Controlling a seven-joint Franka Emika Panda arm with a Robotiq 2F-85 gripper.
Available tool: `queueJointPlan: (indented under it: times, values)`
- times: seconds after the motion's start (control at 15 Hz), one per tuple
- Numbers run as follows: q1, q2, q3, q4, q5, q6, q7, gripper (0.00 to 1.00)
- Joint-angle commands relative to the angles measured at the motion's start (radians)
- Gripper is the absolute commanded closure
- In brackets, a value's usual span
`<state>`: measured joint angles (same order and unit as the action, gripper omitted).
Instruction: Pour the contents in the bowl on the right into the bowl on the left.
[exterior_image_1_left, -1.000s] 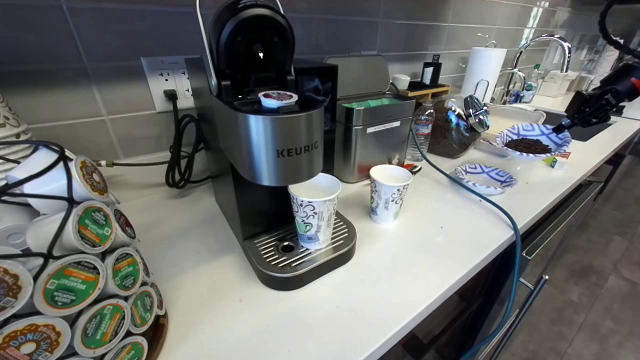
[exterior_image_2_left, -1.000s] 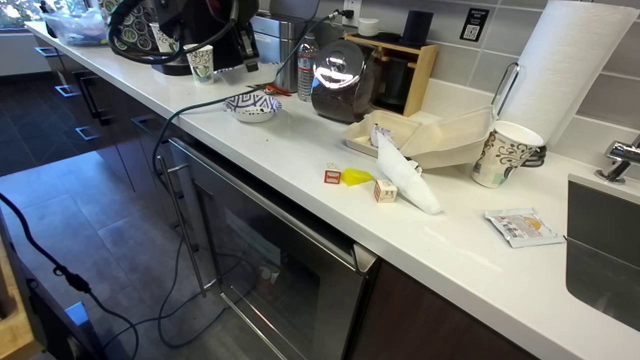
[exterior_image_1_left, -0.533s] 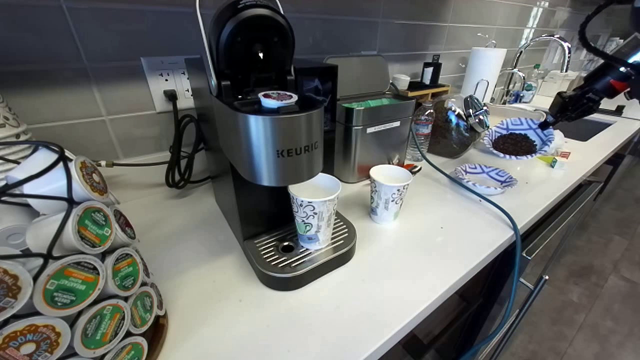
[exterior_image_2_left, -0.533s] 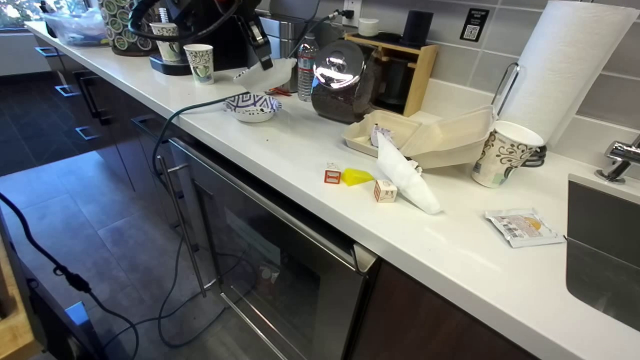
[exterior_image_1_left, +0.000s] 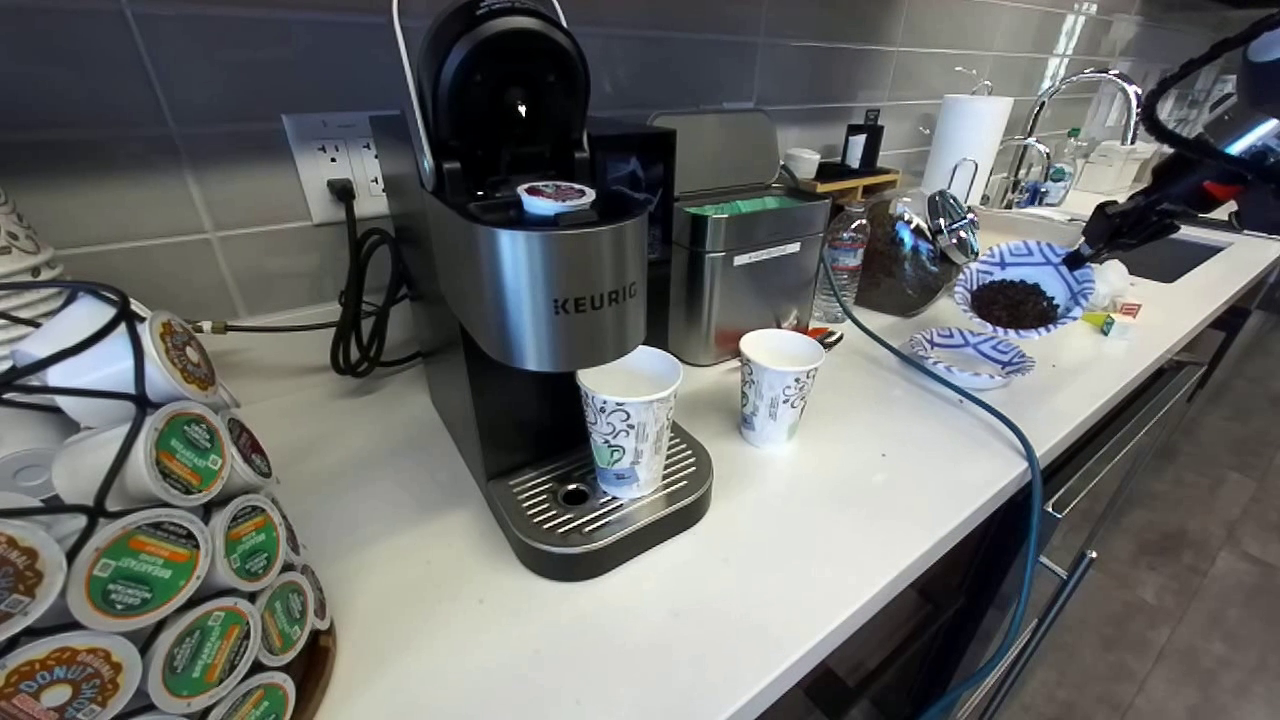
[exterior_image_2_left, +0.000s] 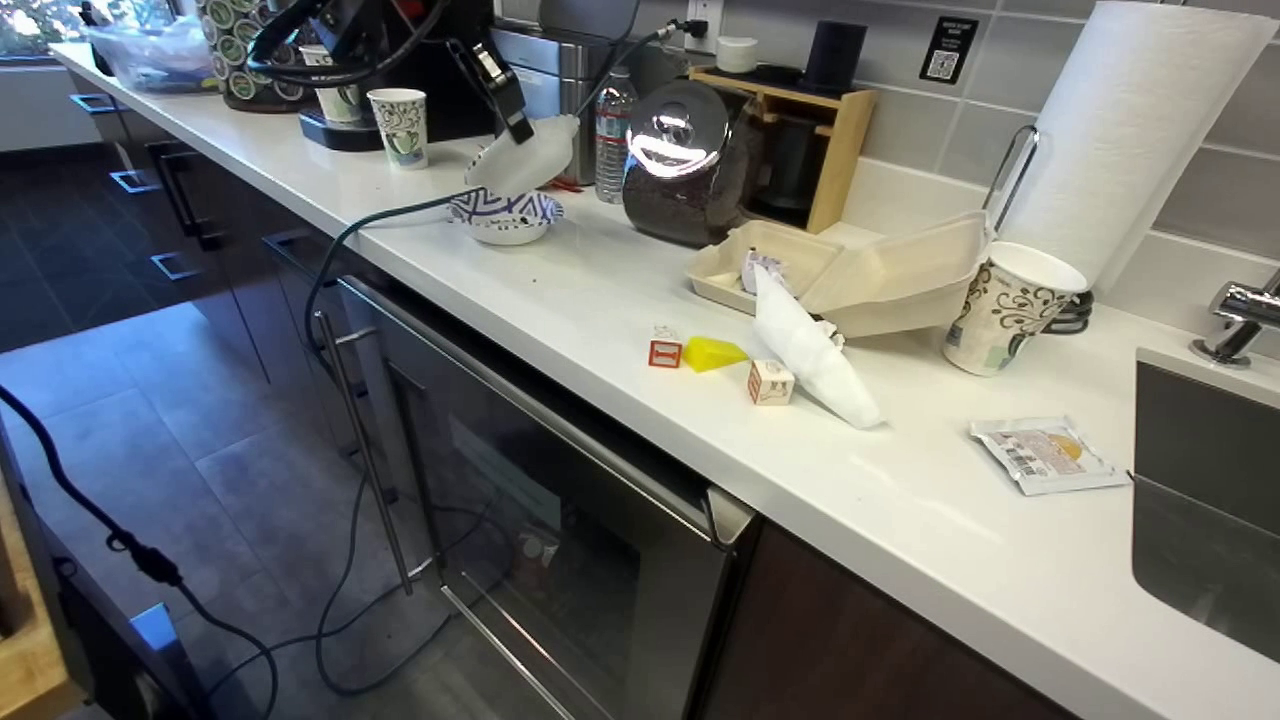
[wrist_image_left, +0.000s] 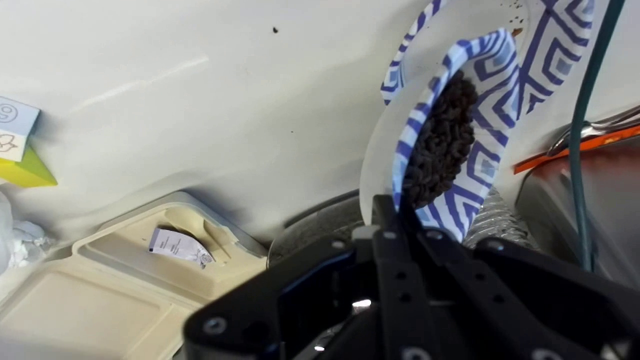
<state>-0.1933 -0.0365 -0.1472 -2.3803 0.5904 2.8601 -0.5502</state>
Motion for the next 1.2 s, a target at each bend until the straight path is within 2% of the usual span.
queueJointPlan:
  times: [0.0, 0.73, 0.8, 0.87, 0.93, 1.13]
  values:
    - [0.016, -0.050, 0.026, -0.079, -0.010, 0.100, 0.014, 0.99]
    - [0.047, -0.040, 0.114, -0.175, 0.015, 0.473, 0.013, 0.99]
    - [0.049, -0.045, 0.088, -0.206, -0.176, 0.503, 0.172, 0.99]
    - [0.045, -0.041, 0.085, -0.217, -0.223, 0.524, 0.194, 0.99]
    - [0.042, -0.033, 0.115, -0.210, -0.108, 0.546, 0.092, 0.99]
    - [0.037, -0.017, 0.128, -0.234, -0.114, 0.610, 0.084, 0.99]
